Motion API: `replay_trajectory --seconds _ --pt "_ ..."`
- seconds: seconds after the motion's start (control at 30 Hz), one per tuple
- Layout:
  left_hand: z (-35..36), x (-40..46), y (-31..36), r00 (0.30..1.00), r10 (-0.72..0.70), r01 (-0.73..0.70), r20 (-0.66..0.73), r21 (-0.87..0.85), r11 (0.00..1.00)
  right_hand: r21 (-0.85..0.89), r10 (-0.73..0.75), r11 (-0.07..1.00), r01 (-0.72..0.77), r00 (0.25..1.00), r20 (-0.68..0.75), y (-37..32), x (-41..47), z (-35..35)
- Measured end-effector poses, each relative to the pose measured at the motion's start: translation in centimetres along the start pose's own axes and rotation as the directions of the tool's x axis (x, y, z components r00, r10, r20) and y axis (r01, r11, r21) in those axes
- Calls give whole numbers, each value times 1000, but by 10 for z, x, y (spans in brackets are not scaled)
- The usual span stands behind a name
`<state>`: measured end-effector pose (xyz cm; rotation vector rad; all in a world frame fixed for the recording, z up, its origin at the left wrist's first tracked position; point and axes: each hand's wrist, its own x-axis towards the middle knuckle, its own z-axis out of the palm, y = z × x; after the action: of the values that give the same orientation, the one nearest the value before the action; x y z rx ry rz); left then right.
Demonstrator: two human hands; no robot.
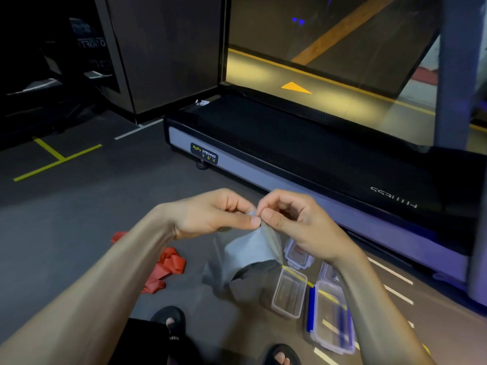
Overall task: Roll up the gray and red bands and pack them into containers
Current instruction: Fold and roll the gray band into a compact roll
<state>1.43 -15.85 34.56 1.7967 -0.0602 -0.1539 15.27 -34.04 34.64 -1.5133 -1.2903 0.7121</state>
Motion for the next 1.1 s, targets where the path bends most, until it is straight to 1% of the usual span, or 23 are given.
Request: replay_trajectory --seconds 0.07,0.1,0.17,0.23,0.3,0.37,0.43,0.5,0.63,0.77,0.9,1.0,1.1 --pt "0 1 -5 1000 -14 13 21 19 1000 -12 18 1000 -18 1000 6 1 0 -5" --pt "1 1 -7 999 -30 29 24 15 999 30 22 999 -22 1000 -10 1 -1 -5" --pt "0 1 -15 994 -97 96 39 25 995 222 29 975 -10 996 -83 1 -3 -7" --pt "2 1 -23 985 -158 153 70 76 985 469 46 883 30 988 -149 0 -4 -14" --pt "2 2 -27 983 -182 176 34 129 976 608 31 788 99 979 -199 -2 -5 -23" --pt "0 3 -27 989 -147 148 -21 114 982 683 31 715 149 969 -244 -2 -7 -31" --pt "-2 4 -24 992 -101 107 -80 73 992 707 50 682 185 954 -297 1 -9 -35" --pt "-2 3 -18 992 -55 63 -110 72 995 692 55 691 206 941 -335 3 -10 -38" --pt "-2 2 -16 990 -18 34 -142 112 993 698 38 682 218 943 -332 6 -14 -43" --pt "-3 2 -20 992 -32 46 -123 104 993 702 21 676 222 947 -320 4 -15 -44" --pt "-2 0 -15 995 0 13 -105 124 992 715 40 665 214 947 -320 2 -16 -42" --pt "-1 1 -13 995 5 7 -97 117 993 690 66 690 220 930 -362 3 -18 -42" --pt "-4 -1 -14 996 -3 11 -93 85 996 647 82 739 191 927 -367 5 -20 -46"
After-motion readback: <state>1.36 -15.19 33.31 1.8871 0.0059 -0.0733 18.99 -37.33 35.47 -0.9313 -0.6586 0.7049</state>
